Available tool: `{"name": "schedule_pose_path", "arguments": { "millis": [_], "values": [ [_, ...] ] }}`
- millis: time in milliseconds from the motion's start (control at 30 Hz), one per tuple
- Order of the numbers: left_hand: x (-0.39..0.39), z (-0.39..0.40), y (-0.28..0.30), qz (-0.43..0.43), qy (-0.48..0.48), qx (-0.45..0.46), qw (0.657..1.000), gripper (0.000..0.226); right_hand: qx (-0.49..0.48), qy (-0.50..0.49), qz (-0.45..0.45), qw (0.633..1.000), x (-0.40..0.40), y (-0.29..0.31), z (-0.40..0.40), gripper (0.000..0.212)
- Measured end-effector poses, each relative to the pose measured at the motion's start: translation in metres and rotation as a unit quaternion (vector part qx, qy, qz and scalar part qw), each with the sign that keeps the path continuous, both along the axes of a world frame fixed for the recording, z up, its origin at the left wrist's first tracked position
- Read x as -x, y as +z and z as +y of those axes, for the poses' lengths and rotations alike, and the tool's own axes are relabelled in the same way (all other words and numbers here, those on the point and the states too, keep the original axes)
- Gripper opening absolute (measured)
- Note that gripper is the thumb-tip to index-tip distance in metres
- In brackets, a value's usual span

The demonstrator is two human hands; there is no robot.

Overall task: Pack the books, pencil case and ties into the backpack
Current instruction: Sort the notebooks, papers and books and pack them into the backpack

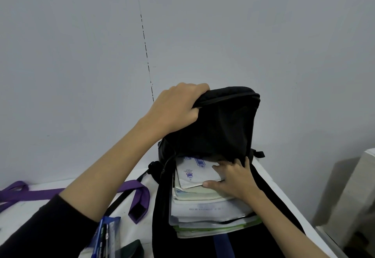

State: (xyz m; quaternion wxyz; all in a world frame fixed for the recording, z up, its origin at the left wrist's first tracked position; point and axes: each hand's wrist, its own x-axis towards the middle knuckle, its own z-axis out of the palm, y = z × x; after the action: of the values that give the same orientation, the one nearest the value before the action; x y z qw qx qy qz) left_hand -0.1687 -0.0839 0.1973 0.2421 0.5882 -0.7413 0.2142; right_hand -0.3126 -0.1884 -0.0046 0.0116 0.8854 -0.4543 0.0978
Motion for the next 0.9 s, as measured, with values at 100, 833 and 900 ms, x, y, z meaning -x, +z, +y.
{"name": "schedule_pose_path", "arguments": {
  "millis": [100,833,900],
  "values": [
    [0.002,-0.003,-0.001,0.004,-0.004,-0.007,1.0,0.027,0.018,-0.015,0.029,0.999,-0.01,-0.005,0.006,0.132],
    [-0.007,0.0,-0.004,0.023,-0.006,-0.025,0.999,0.026,0.12,-0.072,-0.043,0.989,-0.022,-0.02,0.012,0.076],
    [-0.009,0.0,-0.004,0.028,-0.003,-0.026,0.999,0.026,0.096,-0.068,-0.019,0.993,-0.023,-0.02,0.009,0.08]
  ]
}}
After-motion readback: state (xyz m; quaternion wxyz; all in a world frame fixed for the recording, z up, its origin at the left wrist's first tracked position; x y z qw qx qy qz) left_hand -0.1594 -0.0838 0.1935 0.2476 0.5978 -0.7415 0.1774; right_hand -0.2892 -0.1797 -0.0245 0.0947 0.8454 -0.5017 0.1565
